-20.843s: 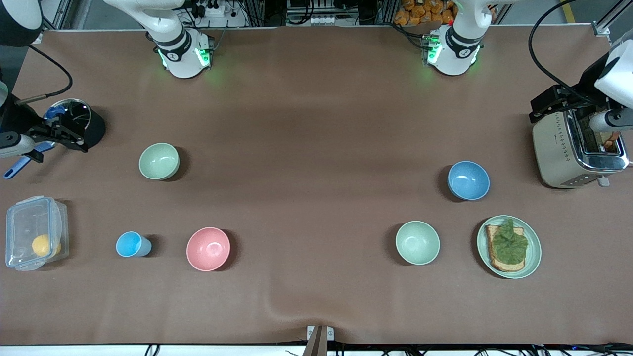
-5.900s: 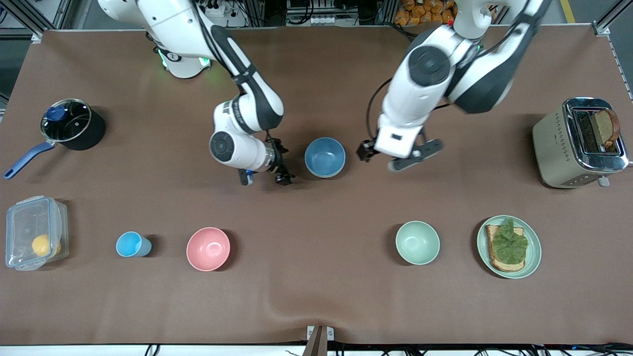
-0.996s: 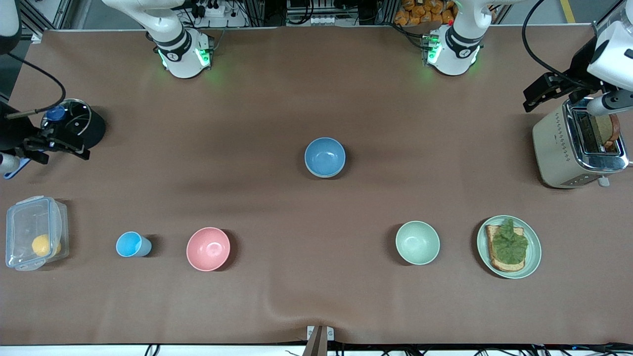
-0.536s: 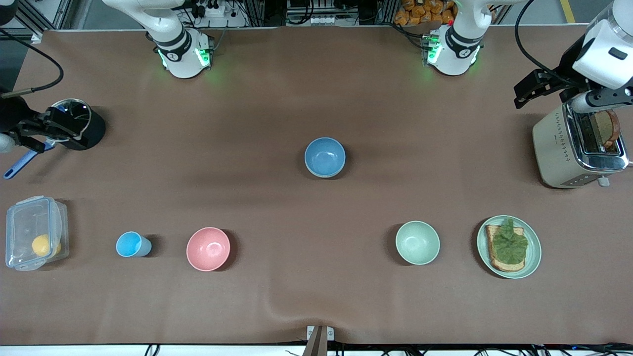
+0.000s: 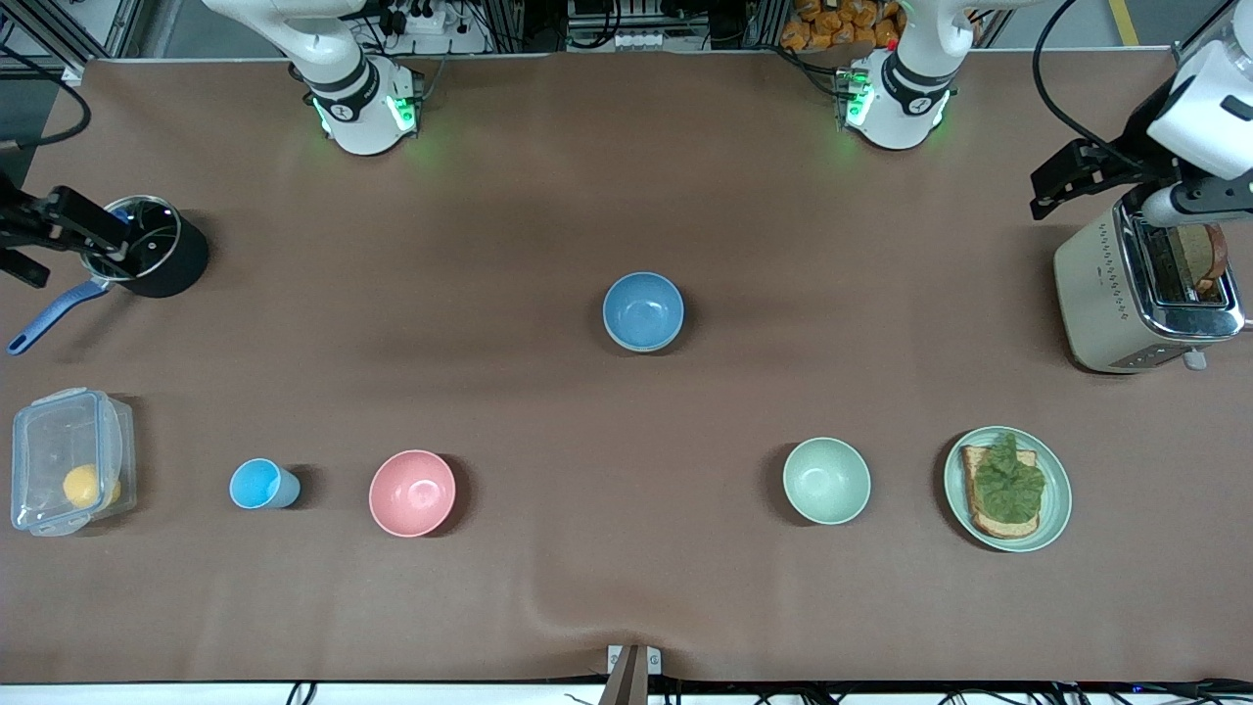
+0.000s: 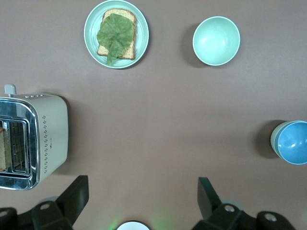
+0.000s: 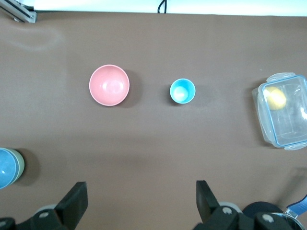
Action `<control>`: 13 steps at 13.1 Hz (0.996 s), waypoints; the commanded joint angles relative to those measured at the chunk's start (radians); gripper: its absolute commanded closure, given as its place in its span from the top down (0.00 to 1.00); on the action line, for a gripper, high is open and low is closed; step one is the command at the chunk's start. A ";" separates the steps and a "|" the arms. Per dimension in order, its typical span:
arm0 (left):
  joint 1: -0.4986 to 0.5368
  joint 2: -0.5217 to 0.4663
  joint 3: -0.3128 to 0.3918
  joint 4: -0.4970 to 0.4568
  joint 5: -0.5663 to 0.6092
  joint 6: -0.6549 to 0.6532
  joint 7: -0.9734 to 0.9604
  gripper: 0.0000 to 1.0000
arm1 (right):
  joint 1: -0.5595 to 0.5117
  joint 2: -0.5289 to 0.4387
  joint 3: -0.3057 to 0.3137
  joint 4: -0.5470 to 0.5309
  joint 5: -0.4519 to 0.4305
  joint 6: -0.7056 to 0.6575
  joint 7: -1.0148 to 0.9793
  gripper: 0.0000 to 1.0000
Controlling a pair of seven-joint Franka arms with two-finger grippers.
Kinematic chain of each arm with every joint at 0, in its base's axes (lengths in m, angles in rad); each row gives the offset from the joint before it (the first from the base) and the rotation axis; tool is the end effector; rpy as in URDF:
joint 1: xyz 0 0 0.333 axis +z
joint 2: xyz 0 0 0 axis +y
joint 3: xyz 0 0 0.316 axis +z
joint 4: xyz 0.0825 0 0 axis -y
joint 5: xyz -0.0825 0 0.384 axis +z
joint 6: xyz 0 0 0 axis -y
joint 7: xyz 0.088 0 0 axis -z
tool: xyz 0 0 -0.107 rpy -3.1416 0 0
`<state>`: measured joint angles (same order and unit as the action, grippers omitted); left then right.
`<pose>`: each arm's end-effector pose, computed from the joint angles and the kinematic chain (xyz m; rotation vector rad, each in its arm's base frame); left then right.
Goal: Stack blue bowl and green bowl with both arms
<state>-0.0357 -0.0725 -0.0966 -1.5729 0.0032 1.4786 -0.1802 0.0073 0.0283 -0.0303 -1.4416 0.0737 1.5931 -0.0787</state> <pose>0.5176 -0.0706 0.6544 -3.1270 -0.0758 0.0317 0.5656 -0.0050 0.6722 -3.0677 -0.0900 -0.1947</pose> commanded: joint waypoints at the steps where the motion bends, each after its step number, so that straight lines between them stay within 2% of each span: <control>1: -0.006 -0.004 0.008 -0.009 -0.005 0.020 0.021 1.00 | -0.010 -0.004 0.004 0.004 -0.012 0.001 0.016 1.00; 6: -0.007 -0.001 0.008 -0.009 -0.005 0.019 0.019 1.00 | -0.001 -0.005 0.020 0.004 -0.081 -0.013 0.016 1.00; 13: -0.006 -0.001 0.008 -0.007 -0.005 0.019 0.013 1.00 | -0.010 -0.005 0.029 -0.002 -0.081 -0.013 0.017 1.00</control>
<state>-0.0368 -0.0684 -0.0954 -1.5763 0.0032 1.4888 -0.1794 0.0074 0.0293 -0.0204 -1.4415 0.0167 1.5859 -0.0786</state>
